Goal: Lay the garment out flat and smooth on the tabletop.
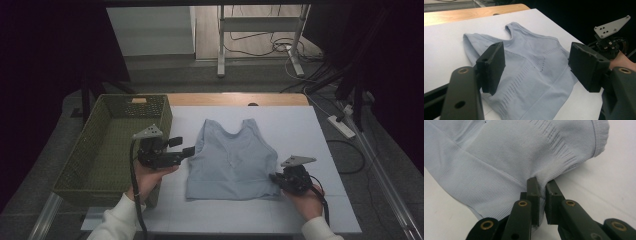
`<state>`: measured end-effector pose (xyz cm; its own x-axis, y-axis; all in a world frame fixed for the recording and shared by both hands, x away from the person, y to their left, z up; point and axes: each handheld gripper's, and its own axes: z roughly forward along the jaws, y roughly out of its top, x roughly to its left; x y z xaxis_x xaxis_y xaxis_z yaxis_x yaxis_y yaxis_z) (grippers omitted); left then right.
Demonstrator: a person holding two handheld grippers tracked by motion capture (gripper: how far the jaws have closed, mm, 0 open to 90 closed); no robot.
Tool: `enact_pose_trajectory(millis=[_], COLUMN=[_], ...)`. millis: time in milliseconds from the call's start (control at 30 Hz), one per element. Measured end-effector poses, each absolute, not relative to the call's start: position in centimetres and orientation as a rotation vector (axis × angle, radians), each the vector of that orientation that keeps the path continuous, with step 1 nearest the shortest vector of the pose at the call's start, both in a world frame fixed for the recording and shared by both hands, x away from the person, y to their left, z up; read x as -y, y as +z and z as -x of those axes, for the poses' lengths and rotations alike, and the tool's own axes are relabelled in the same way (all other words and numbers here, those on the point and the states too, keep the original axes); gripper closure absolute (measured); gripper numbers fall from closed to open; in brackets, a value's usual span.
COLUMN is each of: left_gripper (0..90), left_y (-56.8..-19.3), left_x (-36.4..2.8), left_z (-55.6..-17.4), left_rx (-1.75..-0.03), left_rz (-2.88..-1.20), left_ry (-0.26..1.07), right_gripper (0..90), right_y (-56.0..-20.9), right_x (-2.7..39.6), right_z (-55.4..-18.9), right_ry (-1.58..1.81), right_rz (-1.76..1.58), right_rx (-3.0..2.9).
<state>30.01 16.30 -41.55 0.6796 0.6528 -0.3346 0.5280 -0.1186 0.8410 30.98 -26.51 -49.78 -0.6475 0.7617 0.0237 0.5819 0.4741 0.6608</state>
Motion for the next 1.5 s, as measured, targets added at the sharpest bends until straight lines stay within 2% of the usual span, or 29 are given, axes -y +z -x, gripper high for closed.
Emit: enact_pose_trajectory(millis=[400, 1000, 1067, 1233, 1300, 1500], left_gripper=[29.9, 29.9, 29.8, 29.8, 29.7, 29.6], left_y=[-41.4, -41.5, -41.5, -41.6, -41.6, -41.6], left_x=[-16.3, -16.2, -16.2, -16.1, -16.0, -15.8], left_z=[-29.9, -29.9, -29.9, -29.9, -29.9, -30.0], left_rx=[-0.935, -0.937, -0.938, -0.942, -0.943, -0.943], left_rz=[-1.777, -1.781, -1.781, -1.787, -1.786, -1.792], left_ry=[0.139, 0.141, 0.141, 0.142, 0.140, 0.142], right_gripper=[83.3, 82.7, 79.6, 56.0, 50.9, 47.8], right_y=[-49.2, -48.9, -48.9, -48.3, -47.9, -47.1], right_x=[28.7, 30.5, 30.4, 30.4, 30.4, 29.9], right_z=[-28.1, -27.6, -27.5, -27.4, -27.3, -27.2], right_ry=[0.926, 0.936, 0.931, 0.977, 1.034, 1.165], right_rz=[-1.163, -1.193, -1.178, -1.169, -1.167, -1.117], right_rx=[-2.414, -2.374, -2.360, -2.288, -2.246, -2.221])
